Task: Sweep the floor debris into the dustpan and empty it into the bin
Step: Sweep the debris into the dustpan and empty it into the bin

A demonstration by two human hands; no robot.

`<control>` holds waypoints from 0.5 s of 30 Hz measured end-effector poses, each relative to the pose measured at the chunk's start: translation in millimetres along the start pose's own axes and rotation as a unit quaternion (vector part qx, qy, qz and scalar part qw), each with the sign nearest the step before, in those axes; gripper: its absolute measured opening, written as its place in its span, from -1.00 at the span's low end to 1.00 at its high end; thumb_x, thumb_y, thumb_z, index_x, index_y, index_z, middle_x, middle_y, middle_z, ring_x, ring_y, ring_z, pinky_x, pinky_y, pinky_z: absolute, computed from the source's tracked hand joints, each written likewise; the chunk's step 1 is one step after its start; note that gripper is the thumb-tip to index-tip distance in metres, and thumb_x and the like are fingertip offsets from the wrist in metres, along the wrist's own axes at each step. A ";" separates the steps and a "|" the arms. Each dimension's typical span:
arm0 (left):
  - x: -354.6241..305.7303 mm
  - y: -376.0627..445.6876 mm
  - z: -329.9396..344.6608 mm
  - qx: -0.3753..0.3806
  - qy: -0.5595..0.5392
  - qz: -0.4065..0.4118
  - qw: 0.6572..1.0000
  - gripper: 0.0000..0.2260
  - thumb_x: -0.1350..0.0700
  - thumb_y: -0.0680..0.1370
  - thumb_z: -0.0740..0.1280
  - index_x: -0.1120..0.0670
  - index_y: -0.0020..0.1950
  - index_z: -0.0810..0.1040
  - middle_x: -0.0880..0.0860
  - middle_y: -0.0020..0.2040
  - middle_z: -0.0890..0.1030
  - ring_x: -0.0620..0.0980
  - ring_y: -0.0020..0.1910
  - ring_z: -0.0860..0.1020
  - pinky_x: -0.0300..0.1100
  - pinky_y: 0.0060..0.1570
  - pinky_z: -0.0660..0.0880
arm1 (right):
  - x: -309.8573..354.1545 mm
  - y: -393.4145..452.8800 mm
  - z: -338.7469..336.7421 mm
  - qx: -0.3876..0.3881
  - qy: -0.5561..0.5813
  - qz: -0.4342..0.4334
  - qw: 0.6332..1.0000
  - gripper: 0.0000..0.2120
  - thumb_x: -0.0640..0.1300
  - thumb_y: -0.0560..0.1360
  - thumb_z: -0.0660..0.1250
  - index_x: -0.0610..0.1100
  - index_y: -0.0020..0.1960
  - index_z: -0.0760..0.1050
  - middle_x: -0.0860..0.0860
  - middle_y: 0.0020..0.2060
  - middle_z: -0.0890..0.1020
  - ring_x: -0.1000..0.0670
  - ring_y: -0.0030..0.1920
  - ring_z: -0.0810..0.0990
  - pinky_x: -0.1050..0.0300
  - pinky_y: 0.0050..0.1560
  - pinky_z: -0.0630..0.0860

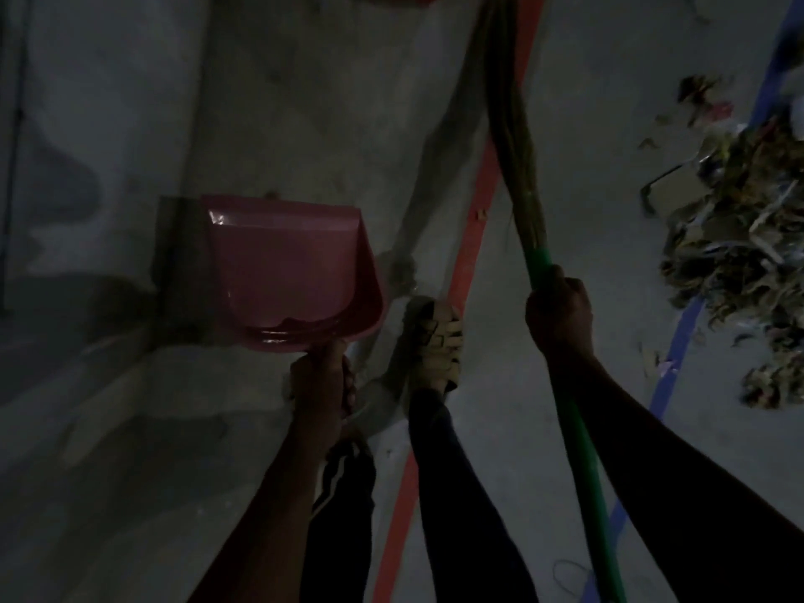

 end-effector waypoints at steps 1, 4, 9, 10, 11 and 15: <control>5.3 -1.3 -11.9 -0.003 -0.008 -0.008 1.000 -0.63 0.09 0.57 0.35 0.11 -0.39 0.35 0.06 -0.54 0.35 -0.03 -0.66 0.27 -0.30 -0.56 0.21 | 9.0 -7.5 5.3 0.001 0.002 -0.026 1.000 -0.52 -0.20 0.58 0.27 -0.25 0.47 0.32 -0.32 0.15 0.51 -0.34 0.03 0.54 -0.08 0.00 0.51; 13.0 -4.5 -40.0 -0.003 -0.030 -0.027 0.999 -0.63 0.05 0.55 0.35 0.12 -0.40 0.35 0.06 -0.57 0.33 -0.02 -0.66 0.26 -0.26 -0.53 0.22 | 48.6 -32.2 17.2 -0.002 0.006 -0.121 0.993 -0.56 -0.25 0.54 0.30 -0.33 0.39 0.41 -0.36 0.03 0.55 -0.36 -0.07 0.56 0.02 -0.17 0.42; 21.2 -10.6 -83.8 -0.009 -0.049 -0.036 0.998 -0.63 0.09 0.55 0.30 0.10 -0.43 0.32 0.06 -0.54 0.30 -0.05 -0.70 0.23 -0.38 -0.56 0.20 | 118.0 -87.1 68.2 0.096 0.011 -0.273 0.957 -0.45 -0.05 0.50 0.16 -0.21 0.46 0.37 -0.26 0.08 0.54 -0.28 -0.10 0.58 0.10 -0.22 0.43; 22.2 -12.6 -95.7 -0.021 -0.053 -0.032 0.998 -0.63 0.09 0.57 0.31 0.10 -0.42 0.33 0.06 -0.55 0.30 -0.05 -0.71 0.24 -0.38 -0.57 0.19 | 130.4 -100.1 76.3 0.110 0.004 -0.297 0.949 -0.44 -0.04 0.51 0.17 -0.17 0.48 0.37 -0.23 0.13 0.54 -0.26 -0.09 0.59 0.06 -0.23 0.49; 23.7 -12.3 -103.1 -0.027 -0.061 -0.028 0.997 -0.62 0.08 0.59 0.31 0.11 -0.40 0.32 0.05 -0.56 0.30 -0.06 -0.71 0.24 -0.38 -0.59 0.19 | 140.9 -110.7 80.5 0.115 -0.003 -0.314 0.942 -0.47 -0.07 0.52 0.21 -0.17 0.47 0.38 -0.23 0.17 0.54 -0.26 -0.10 0.61 0.06 -0.24 0.51; 36.6 -14.5 -128.4 -0.043 -0.101 -0.027 0.994 -0.63 0.08 0.61 0.34 0.10 -0.36 0.33 0.01 -0.57 0.33 -0.09 -0.70 0.25 -0.36 -0.62 0.18 | 161.5 -139.3 101.4 0.152 0.001 -0.324 0.934 -0.58 -0.28 0.54 0.32 -0.20 0.39 0.47 -0.23 0.21 0.51 -0.26 -0.18 0.62 -0.01 -0.27 0.57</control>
Point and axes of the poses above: each hand's wrist, its own y-axis towards the middle knuckle, its own z-axis out of the palm, x = y × z, the point moved 10 cm from there along y, towards the middle knuckle
